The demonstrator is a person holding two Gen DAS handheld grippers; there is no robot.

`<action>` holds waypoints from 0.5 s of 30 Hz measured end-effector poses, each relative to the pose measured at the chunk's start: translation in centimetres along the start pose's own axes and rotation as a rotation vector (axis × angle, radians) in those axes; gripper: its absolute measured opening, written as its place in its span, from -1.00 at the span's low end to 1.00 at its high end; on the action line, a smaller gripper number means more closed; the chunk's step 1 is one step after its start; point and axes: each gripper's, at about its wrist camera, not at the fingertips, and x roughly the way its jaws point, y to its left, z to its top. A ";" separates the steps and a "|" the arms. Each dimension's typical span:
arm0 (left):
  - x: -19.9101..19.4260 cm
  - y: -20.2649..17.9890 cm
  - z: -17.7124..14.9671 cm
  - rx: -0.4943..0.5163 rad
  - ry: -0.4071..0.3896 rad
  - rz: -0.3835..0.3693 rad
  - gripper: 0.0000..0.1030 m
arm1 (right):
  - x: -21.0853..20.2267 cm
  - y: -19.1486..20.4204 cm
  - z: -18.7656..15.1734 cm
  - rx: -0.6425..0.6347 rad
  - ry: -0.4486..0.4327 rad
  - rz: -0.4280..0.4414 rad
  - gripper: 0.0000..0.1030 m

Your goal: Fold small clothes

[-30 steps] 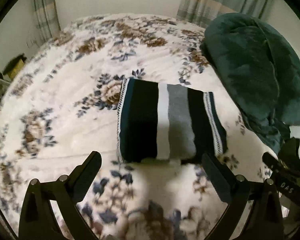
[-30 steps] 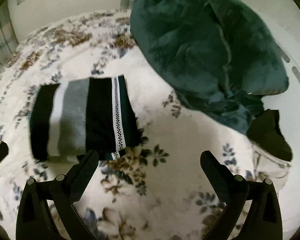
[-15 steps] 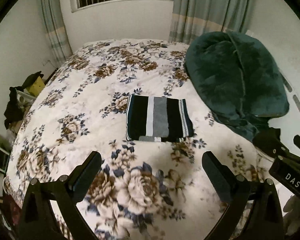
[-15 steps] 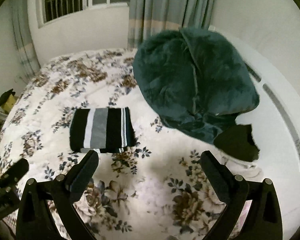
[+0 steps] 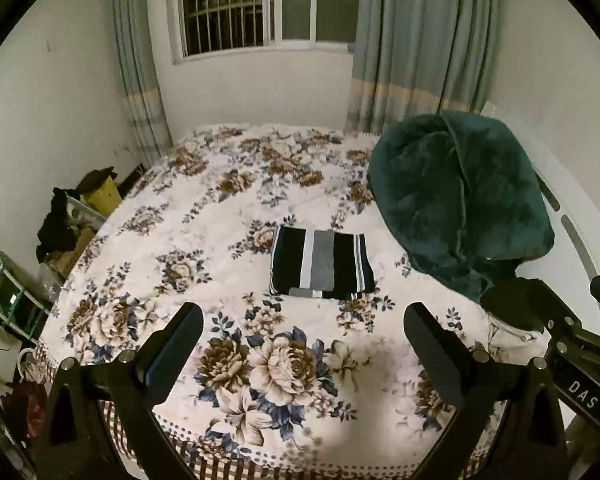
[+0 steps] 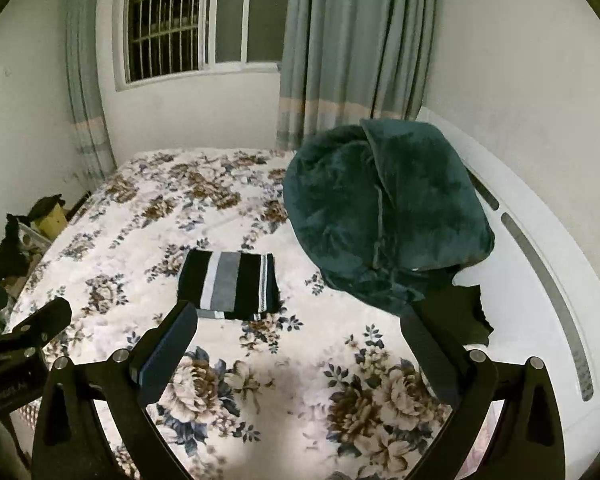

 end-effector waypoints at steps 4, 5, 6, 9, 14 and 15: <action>-2.2 -0.2 -0.3 -0.003 -0.025 0.001 0.99 | -2.9 -0.8 0.2 -0.001 -0.027 0.016 1.00; -2.7 -0.3 -0.3 -0.005 -0.029 0.000 0.99 | -3.5 -1.0 0.3 -0.001 -0.034 0.019 1.00; -3.1 -0.3 -0.3 -0.007 -0.035 -0.003 0.99 | -4.4 -1.2 0.4 0.000 -0.043 0.022 1.00; -4.2 -0.3 -0.5 -0.011 -0.052 -0.004 0.99 | -5.9 -1.7 0.7 0.000 -0.063 0.028 1.00; -5.5 -0.3 -0.5 -0.013 -0.073 0.003 0.99 | -7.0 -2.4 1.0 0.000 -0.079 0.040 1.00; -5.6 -0.3 -0.6 -0.011 -0.078 0.000 0.99 | -7.2 -2.5 1.0 0.000 -0.083 0.039 1.00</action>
